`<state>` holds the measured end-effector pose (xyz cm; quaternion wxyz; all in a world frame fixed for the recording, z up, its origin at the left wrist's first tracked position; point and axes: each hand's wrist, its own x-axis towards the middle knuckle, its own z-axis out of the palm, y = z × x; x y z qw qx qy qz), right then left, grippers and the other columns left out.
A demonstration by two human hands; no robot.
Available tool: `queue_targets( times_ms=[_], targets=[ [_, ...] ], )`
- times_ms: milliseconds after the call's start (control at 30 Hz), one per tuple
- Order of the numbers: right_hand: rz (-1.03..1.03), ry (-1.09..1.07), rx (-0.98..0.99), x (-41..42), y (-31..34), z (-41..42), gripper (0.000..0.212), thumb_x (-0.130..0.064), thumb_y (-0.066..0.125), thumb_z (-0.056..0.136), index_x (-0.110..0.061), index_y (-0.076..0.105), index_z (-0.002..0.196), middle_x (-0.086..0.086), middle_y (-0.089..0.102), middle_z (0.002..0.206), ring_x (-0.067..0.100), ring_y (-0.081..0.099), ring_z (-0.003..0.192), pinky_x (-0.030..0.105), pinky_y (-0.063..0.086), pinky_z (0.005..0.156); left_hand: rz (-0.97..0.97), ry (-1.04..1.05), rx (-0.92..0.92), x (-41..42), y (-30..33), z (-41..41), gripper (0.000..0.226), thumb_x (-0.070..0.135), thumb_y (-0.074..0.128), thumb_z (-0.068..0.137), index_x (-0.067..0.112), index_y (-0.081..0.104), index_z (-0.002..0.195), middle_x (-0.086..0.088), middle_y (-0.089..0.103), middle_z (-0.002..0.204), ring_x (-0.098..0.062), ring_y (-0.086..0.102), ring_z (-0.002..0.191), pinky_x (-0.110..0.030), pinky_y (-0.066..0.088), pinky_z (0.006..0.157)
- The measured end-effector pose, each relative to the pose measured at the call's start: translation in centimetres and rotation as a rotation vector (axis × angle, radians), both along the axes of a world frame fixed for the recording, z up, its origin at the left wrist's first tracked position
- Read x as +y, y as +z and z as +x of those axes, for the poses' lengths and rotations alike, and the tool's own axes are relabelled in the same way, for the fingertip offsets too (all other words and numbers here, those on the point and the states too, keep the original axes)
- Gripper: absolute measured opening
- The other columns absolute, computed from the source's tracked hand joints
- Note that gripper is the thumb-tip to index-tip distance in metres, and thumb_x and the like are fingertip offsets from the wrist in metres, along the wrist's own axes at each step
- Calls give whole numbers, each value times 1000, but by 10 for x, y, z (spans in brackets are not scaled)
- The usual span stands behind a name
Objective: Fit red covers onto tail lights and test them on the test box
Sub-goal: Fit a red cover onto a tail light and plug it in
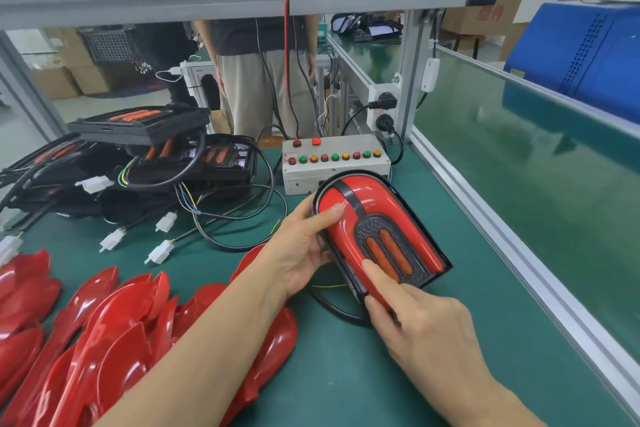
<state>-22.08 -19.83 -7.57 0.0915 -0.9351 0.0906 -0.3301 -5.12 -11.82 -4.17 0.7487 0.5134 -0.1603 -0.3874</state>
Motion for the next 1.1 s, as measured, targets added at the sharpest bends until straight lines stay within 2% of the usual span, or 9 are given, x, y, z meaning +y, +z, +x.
queue_targets(
  times_ms=[67, 133, 200, 300, 367, 433, 667, 900, 1100],
  targets=[
    [32, 8, 6, 0, -2, 2, 39, -29, 65, 87, -18, 66, 124, -2, 68, 67, 20, 61, 47, 30, 48, 38, 16, 39, 7, -3, 1, -2, 28, 17, 67, 81, 17, 61, 108, -3, 70, 86, -15, 65, 66, -30, 55, 60],
    [214, 45, 61, -3, 2, -3, 44, -38, 70, 85, -30, 62, 128, -7, 66, 70, 12, 60, 54, 31, 53, 53, 16, 105, 37, -4, 1, -2, 22, 16, 64, 85, 15, 61, 107, -2, 70, 81, -15, 64, 63, -31, 55, 57],
    [581, 49, 84, -6, 11, -13, 42, -56, 65, 76, -52, 59, 117, -7, 55, 62, 5, 50, 55, 14, 44, 58, -14, 171, 79, -2, 3, 1, 21, 15, 63, 86, 14, 61, 107, -3, 68, 80, -17, 63, 65, -33, 57, 57],
    [1142, -62, 39, -11, 16, -18, 47, -63, 66, 63, -39, 59, 103, -12, 62, 65, 0, 55, 53, 12, 44, 60, -67, 205, 87, 2, 6, 5, 16, 15, 62, 87, 15, 60, 103, -2, 67, 79, -15, 63, 65, -32, 57, 54],
    [1490, 66, 118, -12, 17, -12, 60, -57, 68, 62, -31, 58, 115, -15, 73, 91, 3, 70, 81, 22, 53, 76, -82, 170, 50, 2, 9, 0, 19, 17, 65, 82, 16, 61, 100, 0, 68, 76, -13, 65, 61, -30, 55, 54],
    [1674, 181, 113, -9, 19, -3, 63, -45, 71, 66, -22, 58, 123, -4, 73, 110, 12, 69, 103, 30, 55, 83, -83, 136, 19, 0, 11, -7, 30, 21, 68, 74, 17, 61, 102, 0, 71, 80, -12, 66, 64, -31, 56, 57],
    [1952, 271, 4, -7, 19, 13, 52, -23, 74, 66, -13, 64, 116, 8, 73, 111, 25, 71, 99, 34, 60, 70, -112, 129, -9, 5, 17, -10, 48, 20, 69, 73, 11, 58, 119, -9, 70, 105, -17, 67, 81, -31, 57, 64],
    [1731, 247, 17, -4, 19, 14, 53, -29, 79, 57, -15, 70, 108, 6, 75, 104, 23, 72, 94, 29, 59, 66, -114, 123, -25, 11, 18, -10, 45, 21, 66, 75, 9, 59, 118, -11, 68, 103, -19, 65, 82, -30, 57, 65],
    [1699, 248, 5, 0, 13, 15, 49, -31, 80, 59, -16, 72, 105, 7, 75, 103, 23, 72, 94, 29, 58, 65, -120, 143, -60, 12, 17, -8, 43, 19, 65, 75, 6, 60, 116, -11, 69, 102, -18, 66, 81, -27, 56, 61]
  ],
)
